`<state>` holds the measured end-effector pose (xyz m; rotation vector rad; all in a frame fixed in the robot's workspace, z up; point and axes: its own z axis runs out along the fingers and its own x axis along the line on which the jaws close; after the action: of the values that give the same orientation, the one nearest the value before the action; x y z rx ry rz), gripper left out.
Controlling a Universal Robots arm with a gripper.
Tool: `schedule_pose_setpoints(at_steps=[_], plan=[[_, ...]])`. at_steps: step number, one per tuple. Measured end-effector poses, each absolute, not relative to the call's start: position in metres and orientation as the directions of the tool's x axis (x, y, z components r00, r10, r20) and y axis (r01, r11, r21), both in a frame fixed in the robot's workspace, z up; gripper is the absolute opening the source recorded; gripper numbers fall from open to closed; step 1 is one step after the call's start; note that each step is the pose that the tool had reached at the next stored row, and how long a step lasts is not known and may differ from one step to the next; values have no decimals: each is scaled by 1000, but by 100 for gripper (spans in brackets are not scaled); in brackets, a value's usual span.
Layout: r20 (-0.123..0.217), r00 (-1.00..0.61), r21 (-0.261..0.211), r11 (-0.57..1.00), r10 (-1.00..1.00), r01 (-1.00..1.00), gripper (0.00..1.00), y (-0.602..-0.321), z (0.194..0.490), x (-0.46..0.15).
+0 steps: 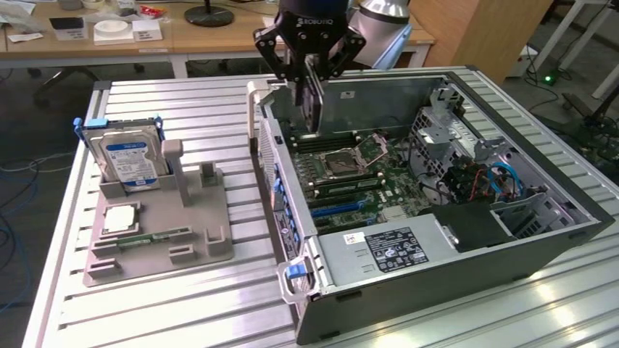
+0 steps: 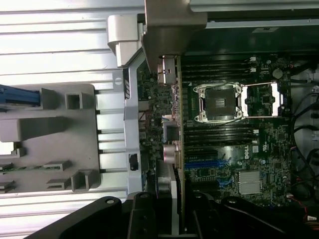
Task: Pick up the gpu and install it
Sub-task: 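Pick up the gpu and move the gpu toward the slot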
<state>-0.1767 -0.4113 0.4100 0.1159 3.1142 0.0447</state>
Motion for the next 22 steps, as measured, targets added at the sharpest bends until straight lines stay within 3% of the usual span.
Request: schedule_pose_setpoints(at_steps=[22], plan=[[-24,-999,30,999,42,41,29,-411,410,-135]])
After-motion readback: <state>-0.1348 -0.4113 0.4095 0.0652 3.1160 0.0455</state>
